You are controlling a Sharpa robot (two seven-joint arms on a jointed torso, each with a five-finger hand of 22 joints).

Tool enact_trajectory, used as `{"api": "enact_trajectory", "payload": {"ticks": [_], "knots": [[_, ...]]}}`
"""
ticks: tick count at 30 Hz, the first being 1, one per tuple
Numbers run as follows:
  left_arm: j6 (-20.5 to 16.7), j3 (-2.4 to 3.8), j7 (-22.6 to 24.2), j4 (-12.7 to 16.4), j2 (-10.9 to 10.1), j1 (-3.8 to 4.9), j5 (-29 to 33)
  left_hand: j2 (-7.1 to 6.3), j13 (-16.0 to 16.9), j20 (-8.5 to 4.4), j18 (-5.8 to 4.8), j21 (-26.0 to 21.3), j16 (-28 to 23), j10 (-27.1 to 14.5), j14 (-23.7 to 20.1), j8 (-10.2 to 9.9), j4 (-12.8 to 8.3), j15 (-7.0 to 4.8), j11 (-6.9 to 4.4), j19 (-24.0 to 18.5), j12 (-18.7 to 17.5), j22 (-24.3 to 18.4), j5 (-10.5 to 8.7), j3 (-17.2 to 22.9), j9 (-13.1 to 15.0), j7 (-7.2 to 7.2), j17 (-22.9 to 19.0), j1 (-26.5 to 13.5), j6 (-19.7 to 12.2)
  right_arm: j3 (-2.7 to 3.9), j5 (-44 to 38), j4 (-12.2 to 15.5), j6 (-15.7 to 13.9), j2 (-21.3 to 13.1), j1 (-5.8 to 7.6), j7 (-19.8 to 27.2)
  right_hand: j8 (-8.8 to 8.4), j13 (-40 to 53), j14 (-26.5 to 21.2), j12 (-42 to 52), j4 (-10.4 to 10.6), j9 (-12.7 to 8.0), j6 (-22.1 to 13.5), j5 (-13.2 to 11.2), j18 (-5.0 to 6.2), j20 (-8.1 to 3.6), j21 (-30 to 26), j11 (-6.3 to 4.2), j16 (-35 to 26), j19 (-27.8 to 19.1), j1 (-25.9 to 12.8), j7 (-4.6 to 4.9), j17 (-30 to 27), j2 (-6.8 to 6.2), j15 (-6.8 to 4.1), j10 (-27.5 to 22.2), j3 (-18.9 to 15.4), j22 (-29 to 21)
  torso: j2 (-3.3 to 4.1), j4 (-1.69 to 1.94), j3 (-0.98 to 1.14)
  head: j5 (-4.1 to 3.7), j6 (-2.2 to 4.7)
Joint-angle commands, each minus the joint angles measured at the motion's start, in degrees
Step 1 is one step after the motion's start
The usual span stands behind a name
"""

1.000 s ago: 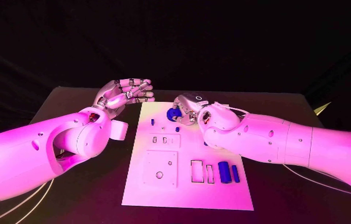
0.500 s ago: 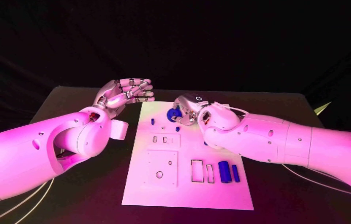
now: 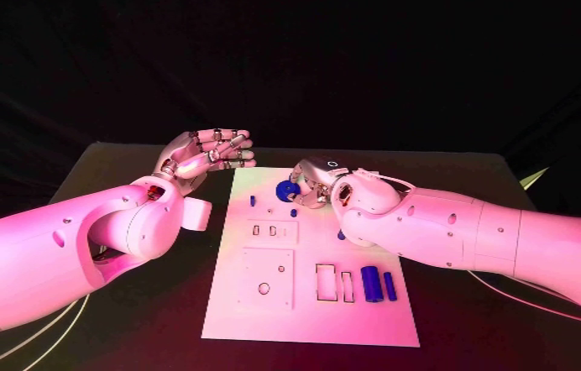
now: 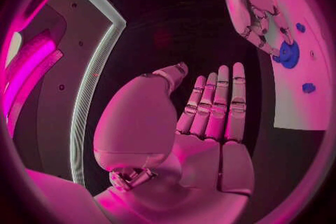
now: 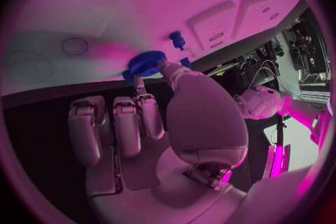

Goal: Assemble the parts on the task board

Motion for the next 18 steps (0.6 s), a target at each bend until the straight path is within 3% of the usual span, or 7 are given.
{"api": "enact_trajectory", "payload": {"ticks": [1,10,18], "knots": [[0.67,0.05,0.31,0.16,0.03,0.07,0.12,-0.01,0.02,0.16,0.72,0.11,-0.18,-0.16,-0.18,-0.36,-0.25,0.05,0.11,0.20,-0.26,-0.07,-0.26,-0.24,-0.08,2.50,0.13,0.53,-0.48,0.00,0.93,0.09,1.42,-0.32,-0.03,-0.75,-0.01,8.49,6.04,0.25,0.35,0.01,0.30,-0.30,-0.25,0.20,-0.09,0.24,0.30,5.75,-0.52,-0.04,14.92,0.03,0.36,0.32,0.01,14.61,0.03,-0.04,0.02,-0.04,0.07],[0.62,0.05,0.34,0.10,-0.02,0.06,0.12,0.03,0.02,0.16,0.72,0.11,-0.19,-0.16,-0.18,-0.37,-0.27,0.05,0.11,0.20,-0.26,-0.07,-0.25,-0.22,-0.08,2.49,0.14,0.57,-0.48,0.00,1.17,1.98,-2.17,-2.61,-0.14,-1.06,-0.01,8.73,6.04,0.51,0.36,0.01,0.35,-0.23,-0.28,0.19,0.01,0.23,0.30,5.81,-0.57,-0.05,14.94,0.05,0.36,0.54,0.01,14.72,-0.02,-0.02,0.09,0.12,0.08],[0.60,0.05,0.43,-0.02,-0.08,0.05,0.12,0.03,0.02,0.16,0.72,0.11,-0.19,-0.16,-0.18,-0.37,-0.27,0.05,0.11,0.20,-0.26,-0.07,-0.25,-0.22,-0.08,2.49,0.14,0.57,-0.48,0.35,4.55,8.20,-6.68,-9.66,0.56,0.16,0.01,8.93,6.01,0.72,0.03,0.05,0.61,0.18,-0.26,0.15,-0.06,0.14,0.25,5.77,-0.37,-0.15,14.78,-0.10,0.30,0.73,0.07,14.64,-0.11,-0.20,0.09,-0.27,0.24]]}}
